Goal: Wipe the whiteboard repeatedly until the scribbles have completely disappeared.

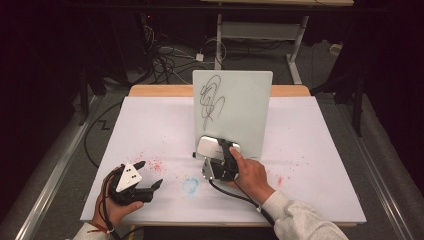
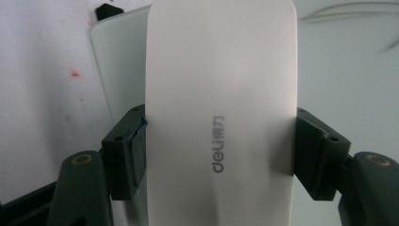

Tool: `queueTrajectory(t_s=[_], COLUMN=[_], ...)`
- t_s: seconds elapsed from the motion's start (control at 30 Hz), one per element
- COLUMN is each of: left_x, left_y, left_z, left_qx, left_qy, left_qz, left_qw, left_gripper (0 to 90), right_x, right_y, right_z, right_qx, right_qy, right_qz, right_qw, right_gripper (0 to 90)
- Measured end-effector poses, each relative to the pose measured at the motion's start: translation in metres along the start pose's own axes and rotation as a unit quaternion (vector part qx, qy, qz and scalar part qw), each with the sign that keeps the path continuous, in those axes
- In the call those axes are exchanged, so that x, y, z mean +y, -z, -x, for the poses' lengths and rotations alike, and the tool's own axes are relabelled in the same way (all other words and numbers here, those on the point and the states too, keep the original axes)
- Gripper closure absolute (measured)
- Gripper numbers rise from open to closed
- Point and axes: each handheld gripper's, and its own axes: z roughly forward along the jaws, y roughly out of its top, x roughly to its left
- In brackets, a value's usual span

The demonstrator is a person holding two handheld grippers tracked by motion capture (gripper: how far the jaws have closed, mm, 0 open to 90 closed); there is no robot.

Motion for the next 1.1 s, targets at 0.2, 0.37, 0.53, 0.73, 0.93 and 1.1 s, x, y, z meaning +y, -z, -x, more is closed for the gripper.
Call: queueTrajectory(t_s=[0.2, 0.37, 0.53, 0.73, 0.93, 1.1], left_x=[0.0, 0.0, 0.0, 0.0, 0.0, 0.0], left_y=[0.0, 0.0, 0.0, 0.0, 0.001, 0.0], left_z=[0.0, 0.0, 0.001, 0.001, 0.001, 0.0], left_qx=[0.001, 0.001, 0.0, 0.0, 0.0, 0.0], left_qy=[-0.001, -0.001, -0.003, -0.003, -0.003, -0.003], left_qz=[0.0, 0.0, 0.0, -0.001, 0.002, 0.004], left_qw=[1.0, 1.0, 1.0, 1.0, 1.0, 1.0], left_gripper=[18.8, 18.8, 18.8, 18.8, 18.9, 19.0], right_x=[-0.005, -0.012, -0.013, -0.007, -0.001, 0.004], right_y=[0.002, 0.006, 0.007, 0.004, 0.001, 0.001], right_z=[0.016, 0.037, 0.039, 0.024, 0.016, 0.023], right_qx=[-0.013, -0.025, -0.035, -0.02, -0.008, -0.009], right_qy=[-0.028, -0.067, -0.08, -0.057, -0.042, -0.053], right_qz=[0.004, 0.003, -0.001, 0.005, 0.007, 0.012], right_qw=[0.9995, 0.9974, 0.9962, 0.9981, 0.9991, 0.9985], right_gripper=[30.8, 30.8, 30.8, 30.7, 30.7, 30.7])
